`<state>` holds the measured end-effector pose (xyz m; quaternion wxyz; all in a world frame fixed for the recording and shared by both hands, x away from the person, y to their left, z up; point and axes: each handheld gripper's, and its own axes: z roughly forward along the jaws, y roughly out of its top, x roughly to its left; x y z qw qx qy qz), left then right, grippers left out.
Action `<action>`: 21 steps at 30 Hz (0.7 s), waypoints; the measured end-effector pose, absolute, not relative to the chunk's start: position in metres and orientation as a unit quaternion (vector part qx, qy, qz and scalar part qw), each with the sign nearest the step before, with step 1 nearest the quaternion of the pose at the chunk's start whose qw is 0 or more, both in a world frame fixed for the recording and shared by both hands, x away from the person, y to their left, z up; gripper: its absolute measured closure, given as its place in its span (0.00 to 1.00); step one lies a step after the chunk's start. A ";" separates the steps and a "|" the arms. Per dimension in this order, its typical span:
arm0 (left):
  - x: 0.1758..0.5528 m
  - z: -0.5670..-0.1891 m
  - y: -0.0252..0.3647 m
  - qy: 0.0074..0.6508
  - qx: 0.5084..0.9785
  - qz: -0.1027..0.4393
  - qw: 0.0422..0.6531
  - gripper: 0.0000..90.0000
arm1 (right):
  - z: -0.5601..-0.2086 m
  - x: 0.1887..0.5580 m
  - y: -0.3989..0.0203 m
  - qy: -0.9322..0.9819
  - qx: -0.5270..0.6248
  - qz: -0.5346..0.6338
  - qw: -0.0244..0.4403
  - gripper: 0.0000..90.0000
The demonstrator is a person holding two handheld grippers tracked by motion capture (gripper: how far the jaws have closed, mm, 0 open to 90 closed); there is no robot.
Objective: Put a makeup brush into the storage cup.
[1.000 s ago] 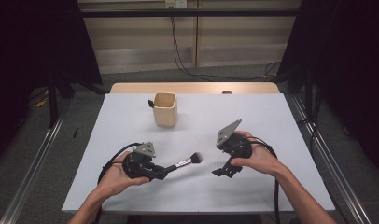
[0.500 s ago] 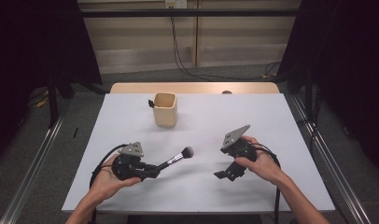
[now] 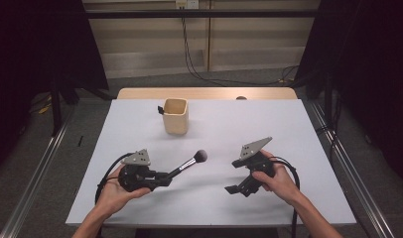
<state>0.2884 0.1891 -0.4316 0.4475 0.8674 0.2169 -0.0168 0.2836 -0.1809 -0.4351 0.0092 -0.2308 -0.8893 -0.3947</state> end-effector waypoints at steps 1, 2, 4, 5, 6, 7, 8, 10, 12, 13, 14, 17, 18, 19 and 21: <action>0.288 -0.432 0.189 0.218 0.865 -0.016 0.451 0.83 | -0.436 0.282 -0.181 -0.888 -0.230 -0.398 0.006 0.04; 0.287 -0.432 0.189 0.219 0.864 -0.012 0.454 0.83 | -0.436 0.281 -0.181 -0.886 -0.231 -0.402 0.001 0.04; 0.287 -0.433 0.189 0.219 0.861 -0.012 0.459 0.83 | -0.438 0.279 -0.182 -0.880 -0.237 -0.411 -0.003 0.04; 0.287 -0.433 0.188 0.222 0.860 -0.005 0.460 0.83 | -0.439 0.279 -0.182 -0.879 -0.237 -0.414 -0.004 0.04; 0.287 -0.434 0.188 0.221 0.861 -0.005 0.459 0.83 | -0.438 0.278 -0.183 -0.877 -0.238 -0.417 -0.010 0.03; 0.287 -0.434 0.188 0.221 0.861 -0.001 0.459 0.83 | -0.437 0.278 -0.183 -0.874 -0.240 -0.423 -0.012 0.03; 0.287 -0.434 0.189 0.220 0.859 0.002 0.462 0.83 | -0.437 0.278 -0.183 -0.871 -0.240 -0.428 -0.008 0.03; 0.287 -0.434 0.189 0.219 0.856 0.009 0.469 0.83 | -0.437 0.277 -0.183 -0.867 -0.241 -0.435 -0.009 0.03; 0.287 -0.435 0.189 0.217 0.850 0.015 0.479 0.83 | -0.439 0.276 -0.183 -0.862 -0.243 -0.444 -0.013 0.03; 0.287 -0.435 0.190 0.217 0.848 0.021 0.482 0.83 | -0.439 0.275 -0.183 -0.861 -0.245 -0.445 -0.019 0.03; 0.287 -0.435 0.190 0.216 0.846 0.020 0.486 0.83 | -0.440 0.275 -0.183 -0.858 -0.246 -0.449 -0.025 0.03; 0.286 -0.436 0.189 0.211 0.843 0.024 0.495 0.83 | -0.440 0.273 -0.181 -0.850 -0.248 -0.463 -0.041 0.03; 0.285 -0.435 0.188 0.209 0.841 0.027 0.498 0.83 | -0.440 0.273 -0.181 -0.850 -0.246 -0.463 -0.043 0.03; 0.285 -0.435 0.188 0.206 0.840 0.027 0.501 0.83 | -0.441 0.272 -0.180 -0.849 -0.243 -0.467 -0.041 0.03; 0.285 -0.435 0.187 0.204 0.835 0.034 0.510 0.83 | -0.442 0.271 -0.178 -0.845 -0.236 -0.477 -0.048 0.03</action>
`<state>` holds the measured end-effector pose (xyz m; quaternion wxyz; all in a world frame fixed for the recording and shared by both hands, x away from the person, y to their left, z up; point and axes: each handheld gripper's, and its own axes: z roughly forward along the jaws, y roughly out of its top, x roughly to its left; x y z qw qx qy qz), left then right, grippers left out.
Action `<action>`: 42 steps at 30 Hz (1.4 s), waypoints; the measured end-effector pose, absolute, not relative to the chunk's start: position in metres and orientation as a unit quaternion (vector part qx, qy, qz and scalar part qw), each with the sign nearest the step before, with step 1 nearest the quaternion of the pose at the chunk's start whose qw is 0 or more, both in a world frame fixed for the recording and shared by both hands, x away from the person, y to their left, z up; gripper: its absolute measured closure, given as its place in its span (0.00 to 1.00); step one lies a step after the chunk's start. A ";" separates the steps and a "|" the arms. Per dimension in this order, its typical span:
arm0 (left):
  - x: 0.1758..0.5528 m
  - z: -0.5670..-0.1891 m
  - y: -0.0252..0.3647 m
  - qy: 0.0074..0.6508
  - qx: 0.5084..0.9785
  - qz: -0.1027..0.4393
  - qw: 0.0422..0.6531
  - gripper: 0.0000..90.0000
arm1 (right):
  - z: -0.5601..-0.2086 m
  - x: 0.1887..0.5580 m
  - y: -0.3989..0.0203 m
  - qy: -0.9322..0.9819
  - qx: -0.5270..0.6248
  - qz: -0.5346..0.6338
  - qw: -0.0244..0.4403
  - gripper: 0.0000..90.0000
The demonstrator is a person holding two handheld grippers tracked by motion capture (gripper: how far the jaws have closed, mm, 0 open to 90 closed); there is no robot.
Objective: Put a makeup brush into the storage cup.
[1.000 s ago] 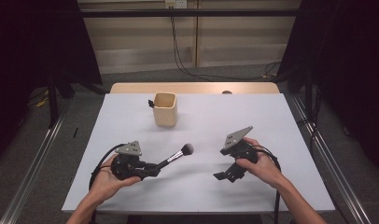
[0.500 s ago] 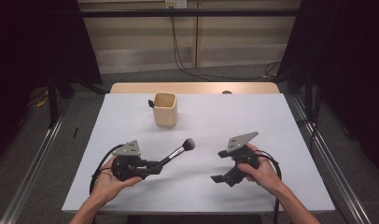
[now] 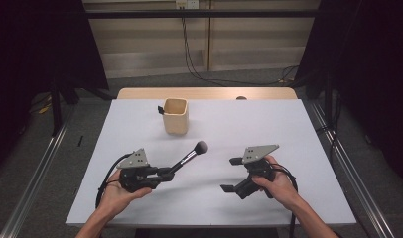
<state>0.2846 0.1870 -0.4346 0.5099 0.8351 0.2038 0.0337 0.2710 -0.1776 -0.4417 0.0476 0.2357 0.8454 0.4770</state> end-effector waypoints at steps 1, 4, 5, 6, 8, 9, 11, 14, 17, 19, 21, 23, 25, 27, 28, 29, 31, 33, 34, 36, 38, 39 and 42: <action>0.285 -0.434 0.187 0.203 0.833 0.032 0.514 0.83 | -0.442 0.270 -0.176 0.843 0.237 0.479 0.056 0.03; 0.284 -0.433 0.187 0.205 0.828 0.033 0.521 0.83 | -0.442 0.270 -0.175 0.835 0.247 0.489 0.053 0.03; 0.284 -0.433 0.187 0.204 0.825 0.032 0.526 0.83 | -0.442 0.270 -0.175 0.833 0.251 0.489 0.064 0.03; 0.284 -0.432 0.187 0.203 0.825 0.033 0.527 0.83 | -0.442 0.271 -0.175 0.828 0.256 0.495 0.065 0.03; 0.283 -0.431 0.186 0.203 0.820 0.036 0.534 0.83 | -0.442 0.272 -0.175 0.821 0.258 0.505 0.066 0.04; 0.283 -0.431 0.185 0.204 0.818 0.035 0.537 0.83 | -0.442 0.272 -0.175 0.819 0.256 0.507 0.074 0.04; 0.283 -0.429 0.184 0.203 0.816 0.038 0.540 0.83 | -0.441 0.273 -0.174 0.811 0.255 0.521 0.076 0.04; 0.283 -0.428 0.180 0.199 0.811 0.037 0.548 0.83 | -0.439 0.272 -0.172 0.801 0.254 0.537 0.073 0.03; 0.283 -0.426 0.174 0.195 0.811 0.036 0.550 0.83 | -0.435 0.271 -0.171 0.791 0.249 0.555 0.064 0.02; 0.283 -0.426 0.170 0.191 0.810 0.037 0.553 0.83 | -0.434 0.271 -0.170 0.789 0.242 0.561 0.063 0.02; 0.284 -0.424 0.168 0.188 0.810 0.037 0.554 0.83 | -0.432 0.271 -0.170 0.786 0.238 0.567 0.062 0.02; 0.284 -0.423 0.165 0.187 0.807 0.041 0.558 0.83 | -0.432 0.271 -0.169 0.782 0.234 0.574 0.058 0.02; 0.285 -0.421 0.162 0.188 0.807 0.043 0.559 0.83 | -0.432 0.271 -0.167 0.780 0.231 0.579 0.052 0.02; 0.286 -0.420 0.160 0.187 0.806 0.048 0.559 0.83 | -0.430 0.272 -0.165 0.780 0.226 0.582 0.050 0.02; 0.286 -0.419 0.159 0.187 0.804 0.047 0.562 0.83 | -0.429 0.272 -0.164 0.780 0.225 0.582 0.048 0.02; 0.287 -0.419 0.158 0.189 0.800 0.048 0.567 0.83 | -0.428 0.273 -0.163 0.780 0.225 0.582 0.048 0.02; 0.288 -0.417 0.156 0.186 0.799 0.050 0.570 0.83 | -0.425 0.275 -0.162 0.778 0.223 0.586 0.047 0.02; 0.289 -0.416 0.153 0.184 0.796 0.051 0.574 0.83 | -0.423 0.278 -0.161 0.774 0.225 0.590 0.048 0.02; 0.289 -0.415 0.152 0.183 0.795 0.053 0.576 0.83 | -0.422 0.279 -0.161 0.772 0.225 0.593 0.046 0.02; 0.289 -0.416 0.147 0.179 0.790 0.054 0.584 0.83 | -0.420 0.282 -0.160 0.768 0.225 0.597 0.047 0.02; 0.289 -0.418 0.141 0.176 0.789 0.051 0.586 0.83 | -0.419 0.284 -0.158 0.763 0.226 0.604 0.047 0.03; 0.289 -0.418 0.139 0.173 0.792 0.052 0.583 0.83 | -0.418 0.284 -0.158 0.761 0.228 0.606 0.047 0.03; 0.287 -0.420 0.136 0.169 0.792 0.051 0.584 0.83 | -0.417 0.285 -0.156 0.752 0.226 0.618 0.046 0.08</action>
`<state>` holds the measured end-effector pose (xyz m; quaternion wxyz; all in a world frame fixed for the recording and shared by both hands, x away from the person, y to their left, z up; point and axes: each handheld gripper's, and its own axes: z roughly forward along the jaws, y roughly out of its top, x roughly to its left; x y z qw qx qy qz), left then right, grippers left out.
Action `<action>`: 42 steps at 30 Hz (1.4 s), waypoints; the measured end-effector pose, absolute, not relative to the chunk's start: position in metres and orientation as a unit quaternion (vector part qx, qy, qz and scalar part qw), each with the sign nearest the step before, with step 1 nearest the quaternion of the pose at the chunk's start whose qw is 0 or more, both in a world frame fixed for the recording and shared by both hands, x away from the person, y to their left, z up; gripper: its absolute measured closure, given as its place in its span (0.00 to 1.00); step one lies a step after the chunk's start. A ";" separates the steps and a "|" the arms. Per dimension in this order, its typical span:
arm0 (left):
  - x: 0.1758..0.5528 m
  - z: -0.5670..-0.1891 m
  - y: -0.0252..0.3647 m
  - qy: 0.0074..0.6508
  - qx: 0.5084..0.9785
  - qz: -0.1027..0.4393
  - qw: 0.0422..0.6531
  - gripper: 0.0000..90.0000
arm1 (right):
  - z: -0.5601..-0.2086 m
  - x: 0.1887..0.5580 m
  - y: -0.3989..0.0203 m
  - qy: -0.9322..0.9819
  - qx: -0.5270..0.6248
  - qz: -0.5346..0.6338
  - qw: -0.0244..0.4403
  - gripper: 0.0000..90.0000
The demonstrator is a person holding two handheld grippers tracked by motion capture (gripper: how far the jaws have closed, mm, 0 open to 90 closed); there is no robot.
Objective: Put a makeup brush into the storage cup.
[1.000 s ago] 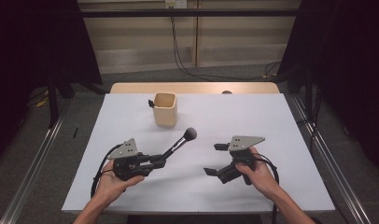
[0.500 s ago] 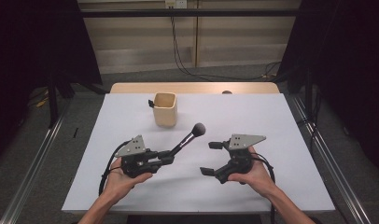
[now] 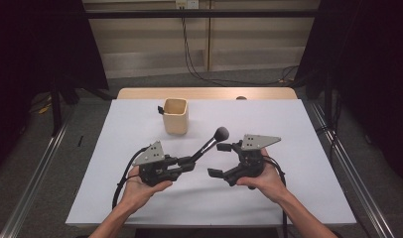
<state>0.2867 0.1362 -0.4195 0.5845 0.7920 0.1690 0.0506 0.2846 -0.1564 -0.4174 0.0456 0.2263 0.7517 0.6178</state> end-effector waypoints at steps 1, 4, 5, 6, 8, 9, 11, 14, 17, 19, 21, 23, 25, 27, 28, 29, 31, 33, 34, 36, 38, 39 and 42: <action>0.286 -0.420 0.136 0.169 0.791 0.049 0.586 0.83 | -0.418 0.285 -0.156 0.750 0.227 0.620 0.043 0.10; 0.285 -0.421 0.134 0.167 0.792 0.047 0.586 0.83 | -0.418 0.286 -0.157 0.747 0.228 0.623 0.042 0.15; 0.285 -0.422 0.133 0.166 0.793 0.047 0.585 0.83 | -0.418 0.286 -0.157 0.746 0.228 0.625 0.043 0.18; 0.285 -0.422 0.132 0.164 0.795 0.045 0.583 0.83 | -0.418 0.286 -0.157 0.744 0.227 0.627 0.042 0.20; 0.284 -0.422 0.131 0.163 0.794 0.049 0.584 0.83 | -0.418 0.286 -0.157 0.744 0.225 0.628 0.039 0.26; 0.284 -0.422 0.130 0.161 0.794 0.047 0.585 0.83 | -0.418 0.286 -0.157 0.742 0.224 0.631 0.035 0.29; 0.283 -0.423 0.129 0.160 0.796 0.048 0.582 0.83 | -0.418 0.287 -0.156 0.740 0.225 0.633 0.036 0.30; 0.283 -0.425 0.128 0.159 0.798 0.047 0.580 0.83 | -0.419 0.287 -0.157 0.738 0.227 0.635 0.032 0.37; 0.282 -0.425 0.129 0.159 0.798 0.045 0.580 0.83 | -0.418 0.287 -0.159 0.733 0.228 0.641 0.031 0.43; 0.282 -0.427 0.128 0.159 0.799 0.044 0.578 0.83 | -0.418 0.287 -0.159 0.732 0.225 0.643 0.024 0.52; 0.281 -0.428 0.127 0.157 0.801 0.042 0.577 0.83 | -0.419 0.287 -0.158 0.732 0.226 0.643 0.018 0.52; 0.281 -0.429 0.126 0.155 0.802 0.042 0.576 0.83 | -0.420 0.287 -0.158 0.729 0.227 0.646 0.014 0.55; 0.281 -0.429 0.126 0.153 0.800 0.041 0.578 0.83 | -0.420 0.287 -0.158 0.724 0.233 0.649 0.013 0.59; 0.281 -0.429 0.126 0.153 0.801 0.042 0.578 0.83 | -0.421 0.288 -0.159 0.718 0.236 0.654 0.008 0.63; 0.281 -0.429 0.126 0.152 0.802 0.042 0.576 0.83 | -0.421 0.288 -0.160 0.716 0.238 0.656 0.006 0.65; 0.280 -0.430 0.126 0.152 0.802 0.043 0.576 0.83 | -0.422 0.288 -0.160 0.715 0.239 0.657 0.004 0.66; 0.280 -0.430 0.125 0.151 0.802 0.043 0.576 0.83 | -0.422 0.289 -0.160 0.711 0.242 0.661 0.000 0.68; 0.280 -0.430 0.124 0.149 0.803 0.045 0.575 0.83 | -0.422 0.289 -0.160 0.707 0.245 0.663 -0.006 0.69; 0.280 -0.431 0.124 0.149 0.803 0.046 0.576 0.83 | -0.422 0.289 -0.160 0.707 0.245 0.663 -0.009 0.69; 0.280 -0.430 0.123 0.147 0.802 0.046 0.577 0.83 | -0.421 0.289 -0.160 0.706 0.245 0.664 -0.010 0.71; 0.280 -0.430 0.123 0.148 0.800 0.046 0.579 0.83 | -0.422 0.290 -0.162 0.700 0.249 0.669 -0.017 0.73; 0.280 -0.431 0.123 0.147 0.801 0.046 0.579 0.83 | -0.422 0.290 -0.162 0.699 0.250 0.670 -0.019 0.73; 0.280 -0.432 0.122 0.145 0.803 0.046 0.576 0.83 | -0.422 0.291 -0.162 0.697 0.252 0.671 -0.025 0.75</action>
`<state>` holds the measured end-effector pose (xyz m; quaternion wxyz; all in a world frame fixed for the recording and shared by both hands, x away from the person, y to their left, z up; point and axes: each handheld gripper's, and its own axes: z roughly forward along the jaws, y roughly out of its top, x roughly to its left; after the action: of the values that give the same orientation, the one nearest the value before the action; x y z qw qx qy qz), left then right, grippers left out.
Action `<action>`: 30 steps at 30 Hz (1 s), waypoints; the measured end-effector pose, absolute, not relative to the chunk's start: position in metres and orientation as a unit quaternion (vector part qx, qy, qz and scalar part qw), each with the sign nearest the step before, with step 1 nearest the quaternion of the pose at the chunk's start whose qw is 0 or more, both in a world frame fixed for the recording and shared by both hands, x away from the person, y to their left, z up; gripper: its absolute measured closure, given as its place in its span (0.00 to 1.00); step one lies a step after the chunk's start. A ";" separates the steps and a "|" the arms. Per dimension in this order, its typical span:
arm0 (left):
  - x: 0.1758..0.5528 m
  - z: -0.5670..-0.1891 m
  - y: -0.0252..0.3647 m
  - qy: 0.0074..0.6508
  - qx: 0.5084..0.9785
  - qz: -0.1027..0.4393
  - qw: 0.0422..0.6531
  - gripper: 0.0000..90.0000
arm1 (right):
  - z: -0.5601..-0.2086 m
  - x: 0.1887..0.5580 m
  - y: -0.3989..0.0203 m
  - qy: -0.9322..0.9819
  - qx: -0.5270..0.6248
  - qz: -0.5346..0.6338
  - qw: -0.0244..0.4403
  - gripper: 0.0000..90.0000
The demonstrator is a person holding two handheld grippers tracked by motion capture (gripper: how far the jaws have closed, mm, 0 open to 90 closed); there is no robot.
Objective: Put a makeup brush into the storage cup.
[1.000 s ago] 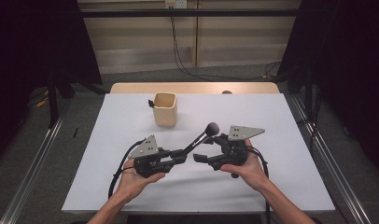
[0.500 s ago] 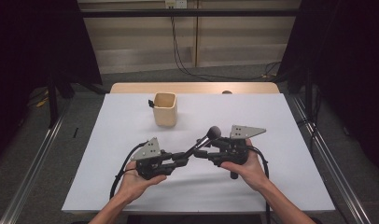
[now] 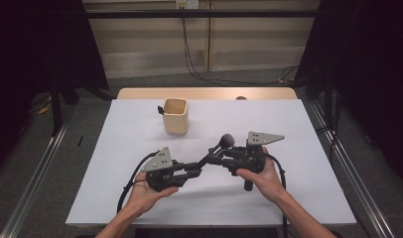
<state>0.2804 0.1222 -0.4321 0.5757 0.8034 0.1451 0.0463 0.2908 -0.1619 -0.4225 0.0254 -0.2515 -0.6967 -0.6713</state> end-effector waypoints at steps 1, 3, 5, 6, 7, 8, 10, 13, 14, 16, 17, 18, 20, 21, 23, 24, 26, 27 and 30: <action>0.280 -0.433 0.122 0.146 0.803 0.047 0.576 0.83 | -0.423 0.291 -0.162 -0.697 -0.251 -0.672 0.028 0.75; 0.280 -0.434 0.120 0.146 0.803 0.047 0.575 0.82 | -0.423 0.291 -0.162 -0.693 -0.252 -0.675 0.036 0.77; 0.280 -0.435 0.119 0.145 0.805 0.045 0.574 0.82 | -0.422 0.291 -0.162 -0.693 -0.251 -0.674 0.041 0.79; 0.280 -0.436 0.119 0.146 0.804 0.046 0.575 0.82 | -0.422 0.291 -0.162 -0.692 -0.249 -0.676 0.048 0.79; 0.279 -0.436 0.119 0.147 0.803 0.046 0.576 0.81 | -0.422 0.291 -0.162 -0.693 -0.250 -0.675 0.046 0.79; 0.279 -0.436 0.119 0.147 0.803 0.046 0.576 0.81 | -0.422 0.291 -0.162 -0.692 -0.251 -0.675 0.048 0.79; 0.280 -0.436 0.119 0.150 0.801 0.046 0.577 0.81 | -0.422 0.291 -0.163 -0.691 -0.254 -0.675 0.050 0.80; 0.281 -0.436 0.120 0.156 0.798 0.043 0.580 0.79 | -0.421 0.290 -0.163 -0.693 -0.252 -0.674 0.044 0.80; 0.281 -0.436 0.120 0.157 0.797 0.043 0.581 0.77 | -0.421 0.290 -0.163 -0.693 -0.252 -0.674 0.043 0.80; 0.281 -0.436 0.120 0.156 0.798 0.047 0.581 0.75 | -0.420 0.290 -0.163 -0.694 -0.252 -0.673 0.044 0.80; 0.281 -0.437 0.120 0.157 0.798 0.047 0.580 0.74 | -0.420 0.290 -0.163 -0.695 -0.251 -0.672 0.044 0.80; 0.281 -0.437 0.119 0.157 0.798 0.049 0.580 0.71 | -0.420 0.290 -0.163 -0.697 -0.251 -0.671 0.041 0.80; 0.281 -0.437 0.119 0.160 0.798 0.050 0.578 0.67 | -0.420 0.290 -0.163 -0.697 -0.253 -0.670 0.040 0.80; 0.280 -0.437 0.119 0.165 0.797 0.050 0.580 0.65 | -0.420 0.290 -0.164 -0.697 -0.253 -0.669 0.038 0.80; 0.280 -0.437 0.120 0.167 0.795 0.051 0.581 0.60 | -0.419 0.291 -0.165 -0.698 -0.253 -0.669 0.037 0.80; 0.281 -0.436 0.121 0.172 0.793 0.052 0.582 0.57 | -0.419 0.291 -0.165 -0.698 -0.254 -0.669 0.037 0.80; 0.282 -0.435 0.123 0.181 0.792 0.056 0.580 0.48 | -0.418 0.291 -0.167 -0.698 -0.254 -0.669 0.034 0.80; 0.282 -0.434 0.124 0.185 0.790 0.058 0.582 0.45 | -0.418 0.292 -0.168 -0.697 -0.255 -0.669 0.035 0.80; 0.283 -0.433 0.128 0.195 0.787 0.064 0.582 0.36 | -0.416 0.292 -0.171 -0.702 -0.253 -0.665 0.034 0.80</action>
<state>0.2835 0.1281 -0.4327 0.5816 0.7871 0.1952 0.0638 0.2925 -0.1711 -0.4163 0.0345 -0.2527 -0.7016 -0.6654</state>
